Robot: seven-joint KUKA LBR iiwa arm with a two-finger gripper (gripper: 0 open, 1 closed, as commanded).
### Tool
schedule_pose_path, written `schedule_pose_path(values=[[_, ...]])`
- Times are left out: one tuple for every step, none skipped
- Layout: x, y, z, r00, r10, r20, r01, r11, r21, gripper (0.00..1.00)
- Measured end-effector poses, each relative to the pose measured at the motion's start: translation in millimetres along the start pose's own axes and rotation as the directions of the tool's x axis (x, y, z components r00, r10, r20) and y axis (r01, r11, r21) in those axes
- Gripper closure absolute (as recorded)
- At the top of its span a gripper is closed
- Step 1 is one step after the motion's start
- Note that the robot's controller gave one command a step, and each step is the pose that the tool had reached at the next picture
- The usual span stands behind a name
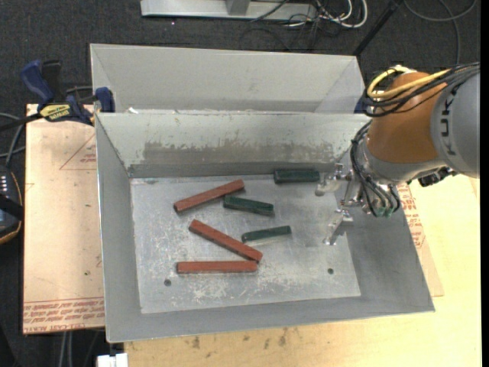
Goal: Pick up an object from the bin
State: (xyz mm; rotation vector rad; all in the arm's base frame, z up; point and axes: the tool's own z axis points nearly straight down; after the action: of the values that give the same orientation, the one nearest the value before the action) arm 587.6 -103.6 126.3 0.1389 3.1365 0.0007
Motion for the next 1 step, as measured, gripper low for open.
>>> schedule_pose_path(values=[[-27.8, 22.4, 27.8, 0.996, -0.089, 0.003, 0.089, 0.996, 0.0, 0.0]])
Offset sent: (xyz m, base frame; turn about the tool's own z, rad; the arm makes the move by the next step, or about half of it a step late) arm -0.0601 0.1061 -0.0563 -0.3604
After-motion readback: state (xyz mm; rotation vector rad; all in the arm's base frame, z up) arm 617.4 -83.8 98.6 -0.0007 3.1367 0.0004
